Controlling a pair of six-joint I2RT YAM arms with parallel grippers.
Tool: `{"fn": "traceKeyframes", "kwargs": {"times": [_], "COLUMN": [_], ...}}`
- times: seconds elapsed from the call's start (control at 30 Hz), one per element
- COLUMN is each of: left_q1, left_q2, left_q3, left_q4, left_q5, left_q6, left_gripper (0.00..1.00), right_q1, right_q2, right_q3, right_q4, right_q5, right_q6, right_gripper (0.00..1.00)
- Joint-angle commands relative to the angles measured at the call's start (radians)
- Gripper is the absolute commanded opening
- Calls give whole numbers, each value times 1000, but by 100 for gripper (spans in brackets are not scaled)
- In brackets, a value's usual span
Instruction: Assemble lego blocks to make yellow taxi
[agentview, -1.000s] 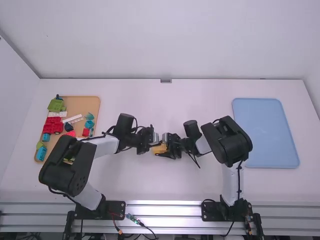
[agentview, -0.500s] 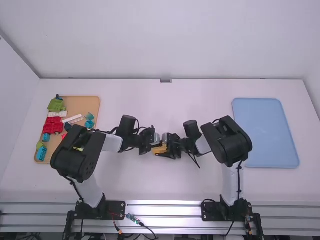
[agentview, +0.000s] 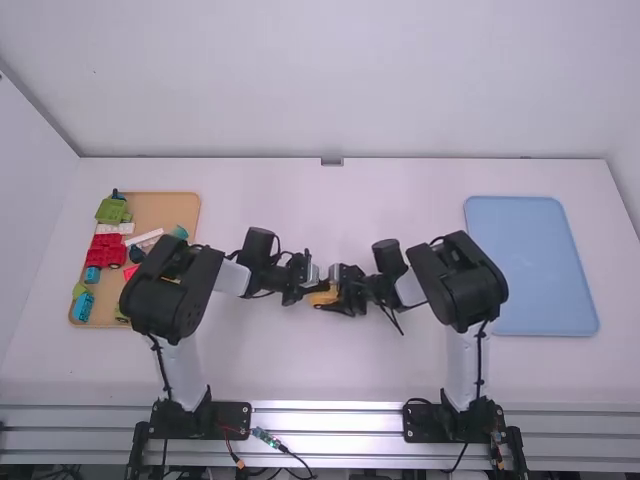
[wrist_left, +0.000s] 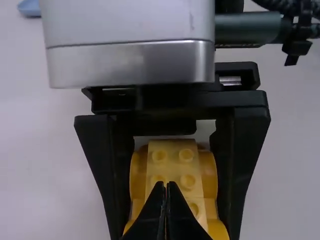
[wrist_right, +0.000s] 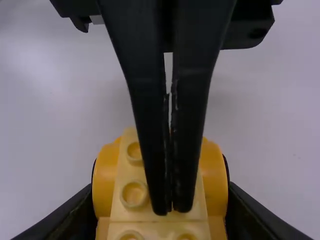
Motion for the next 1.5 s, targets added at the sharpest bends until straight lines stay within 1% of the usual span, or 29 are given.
{"fn": "traceKeyframes", "kwargs": {"times": [0.0, 0.07, 0.17, 0.3, 0.4, 0.43, 0.47, 0.5, 0.6, 0.63, 0.77, 0.93, 1.17, 1.33, 1.47], "left_q1": [-24, -14, 19, 108, 188, 188, 225, 245, 293, 313, 341, 328, 328, 328, 328], "left_q2": [119, 100, 2, -239, -427, -427, -510, -555, -636, -659, -668, -635, -611, -611, -611], "left_q3": [-72, -72, -73, -75, -72, -72, -70, -70, -71, -71, -71, -71, -71, -71, -71], "left_q4": [-44, -26, -29, -115, -216, -216, -274, -304, -366, -391, -425, -407, -391, -391, -393], "left_q5": [-257, -212, -116, -26, -46, -46, -98, -129, -177, -183, -178, -170, -127, -127, -127], "left_q6": [-27, -26, -26, -26, -26, -26, -26, -26, -26, -26, -26, -26, -26, -26, -26], "left_gripper": [2, 2, 2, 2, 2, 2, 2, 2, 2, 2, 2, 2, 2, 2, 2], "right_q1": [-7, -11, -11, -11, -11, -11, -9, -9, -9, -9, -10, -10, -9, -10, -10], "right_q2": [12, 12, 12, 12, 12, 12, 12, 12, 12, 12, 12, 12, 27, 86, 89], "right_q3": [16, 16, 16, 19, 33, 33, 42, 48, 71, 90, 144, 179, 179, 178, 180], "right_q4": [11, 10, 12, 14, 10, 10, 10, 9, -7, -34, -134, -218, -214, -121, -123], "right_q5": [-2, -3, -5, -5, -5, -5, -3, -1, 2, 10, 32, 32, 26, 20, -27], "right_q6": [10, 10, 10, 10, 11, 11, 11, 11, 10, 10, 4, -54, -80, -16, -27], "right_gripper": [45, 45, 45, 45, 46, 46, 46, 46, 46, 46, 46, 45, 44, 45, 51]}}
